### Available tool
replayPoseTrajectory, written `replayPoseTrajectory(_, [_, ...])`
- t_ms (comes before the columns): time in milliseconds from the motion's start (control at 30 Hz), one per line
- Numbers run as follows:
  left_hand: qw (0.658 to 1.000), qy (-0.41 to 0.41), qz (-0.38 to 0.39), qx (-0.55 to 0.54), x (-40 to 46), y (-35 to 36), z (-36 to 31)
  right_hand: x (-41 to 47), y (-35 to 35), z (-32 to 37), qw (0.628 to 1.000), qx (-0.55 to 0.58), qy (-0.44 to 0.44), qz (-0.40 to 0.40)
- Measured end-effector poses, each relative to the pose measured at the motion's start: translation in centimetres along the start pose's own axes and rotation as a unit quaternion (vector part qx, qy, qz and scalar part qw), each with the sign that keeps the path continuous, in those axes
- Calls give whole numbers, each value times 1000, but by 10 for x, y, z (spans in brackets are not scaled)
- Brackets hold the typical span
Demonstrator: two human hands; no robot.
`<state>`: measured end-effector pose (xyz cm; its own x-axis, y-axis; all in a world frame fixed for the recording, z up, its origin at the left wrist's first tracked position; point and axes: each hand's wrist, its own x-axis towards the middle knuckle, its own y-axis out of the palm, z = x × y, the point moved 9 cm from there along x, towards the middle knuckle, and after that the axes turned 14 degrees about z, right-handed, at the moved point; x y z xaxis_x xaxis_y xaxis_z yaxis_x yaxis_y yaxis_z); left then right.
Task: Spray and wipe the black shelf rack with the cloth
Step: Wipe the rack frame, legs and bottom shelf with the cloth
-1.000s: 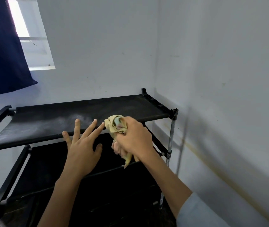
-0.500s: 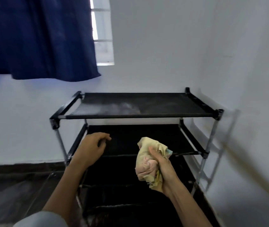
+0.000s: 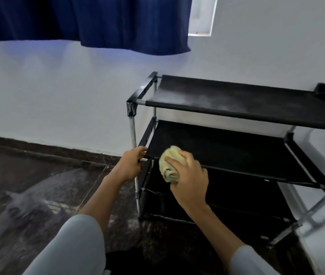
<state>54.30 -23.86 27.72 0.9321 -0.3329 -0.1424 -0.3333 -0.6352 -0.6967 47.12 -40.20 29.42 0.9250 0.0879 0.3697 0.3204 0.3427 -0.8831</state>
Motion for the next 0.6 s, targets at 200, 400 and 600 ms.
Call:
replayPoseTrajectory(200, [1000, -2, 6, 17, 10, 5, 3, 42, 64, 54, 960, -259, -96, 46])
replayPoseTrajectory(400, [996, -40, -3, 79, 15, 4, 4, 45, 58, 53, 974, -175, -57, 132])
replayPoseTrajectory(600, [994, -63, -9, 87, 21, 1, 7, 65, 48, 40, 983, -101, -36, 147])
